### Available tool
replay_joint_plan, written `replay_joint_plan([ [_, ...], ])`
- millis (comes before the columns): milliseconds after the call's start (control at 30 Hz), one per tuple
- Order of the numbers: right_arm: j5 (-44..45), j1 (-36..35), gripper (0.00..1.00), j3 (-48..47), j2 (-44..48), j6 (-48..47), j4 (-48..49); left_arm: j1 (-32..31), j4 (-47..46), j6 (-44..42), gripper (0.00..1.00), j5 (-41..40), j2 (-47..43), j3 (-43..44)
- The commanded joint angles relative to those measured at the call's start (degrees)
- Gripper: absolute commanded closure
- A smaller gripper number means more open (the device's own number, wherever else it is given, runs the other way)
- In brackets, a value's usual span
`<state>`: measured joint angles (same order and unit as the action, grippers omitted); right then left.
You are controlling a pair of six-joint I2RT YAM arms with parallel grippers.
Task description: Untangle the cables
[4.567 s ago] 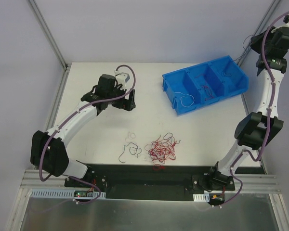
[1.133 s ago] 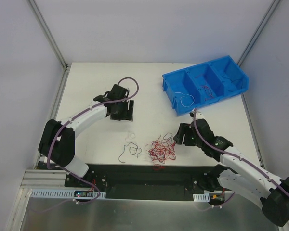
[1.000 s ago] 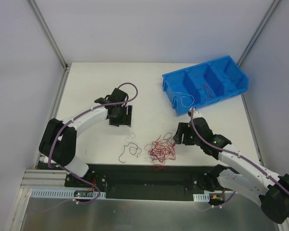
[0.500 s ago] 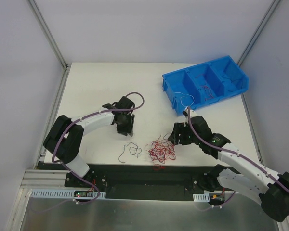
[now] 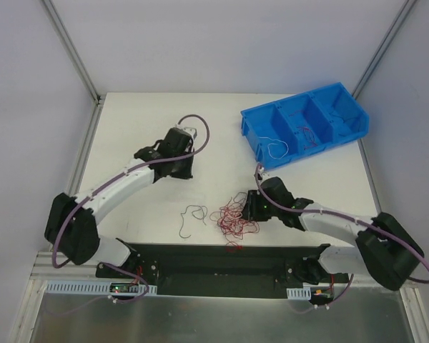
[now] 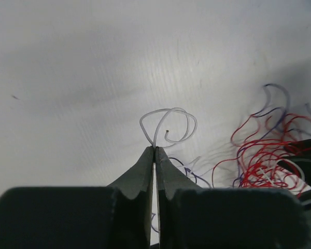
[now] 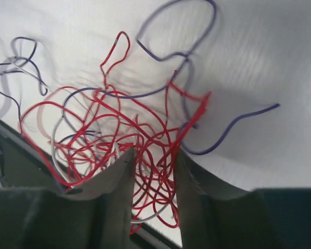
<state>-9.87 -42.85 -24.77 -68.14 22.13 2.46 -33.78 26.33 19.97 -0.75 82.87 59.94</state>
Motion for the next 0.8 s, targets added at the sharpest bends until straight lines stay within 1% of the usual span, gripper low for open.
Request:
replay_joint_plan([
  [0, 2.48, -0.30, 0.71, -5.63, -9.70, 3.35, 13.34, -0.32, -0.75, -6.60, 1.00, -10.39, -10.34, 9.38],
  [67, 4.41, -0.39, 0.80, -8.95, -14.37, 2.57, 14.94, -0.32, -1.27, -7.31, 1.00, -13.82, -13.34, 13.25],
  [100, 5.81, -0.22, 0.82, -11.06, -16.13, 1.52, 14.86, -0.23, -1.97, -7.57, 1.00, -14.44, -14.39, 15.18],
  [167, 8.54, -0.22, 0.83, -15.19, -19.47, -1.55, 12.23, -0.23, -3.47, -8.45, 1.00, -13.49, -15.89, 18.87],
  [200, 11.77, -0.04, 0.85, -17.22, -20.53, -2.87, 9.26, -0.32, -4.26, -8.63, 1.00, -12.88, -16.42, 20.55],
  [300, 15.13, 0.84, 0.85, -21.71, -22.56, -5.78, 4.58, -0.32, -6.37, -8.63, 1.00, -11.03, -18.79, 24.34],
  [400, 13.48, 3.38, 0.84, -22.69, -23.09, -6.66, 2.55, -0.32, -9.09, -8.28, 1.00, -9.62, -21.43, 25.75],
  [433, 12.25, 4.08, 0.82, -22.69, -22.83, -7.10, 2.29, -0.32, -10.23, -8.10, 1.00, -9.18, -22.13, 25.75],
  [500, 10.49, 5.32, 0.72, -22.95, -21.26, -9.55, 1.15, -0.32, -12.96, -7.40, 1.00, -7.78, -23.10, 24.79],
  [533, 8.48, 5.23, 0.68, -23.65, -20.03, -11.74, -0.86, -0.32, -13.49, -6.96, 1.00, -6.29, -23.10, 25.04],
  [567, 8.38, 5.23, 0.64, -24.70, -18.62, -13.67, -2.18, -0.32, -13.58, -6.44, 1.00, -5.41, -22.84, 25.22],
  [633, 9.07, 5.41, 0.56, -26.63, -14.67, -17.02, -7.80, -0.32, -13.93, -5.47, 1.00, -3.82, -22.41, 25.31],
  [700, 11.43, 5.23, 0.40, -28.83, -10.11, -19.40, -10.01, -0.32, -14.37, -4.59, 1.00, -2.85, -21.97, 25.14],
  [767, 11.45, 5.32, 0.31, -30.85, -6.76, -20.37, -10.98, -0.32, -14.64, -4.06, 1.00, -2.59, -21.52, 25.05],
])
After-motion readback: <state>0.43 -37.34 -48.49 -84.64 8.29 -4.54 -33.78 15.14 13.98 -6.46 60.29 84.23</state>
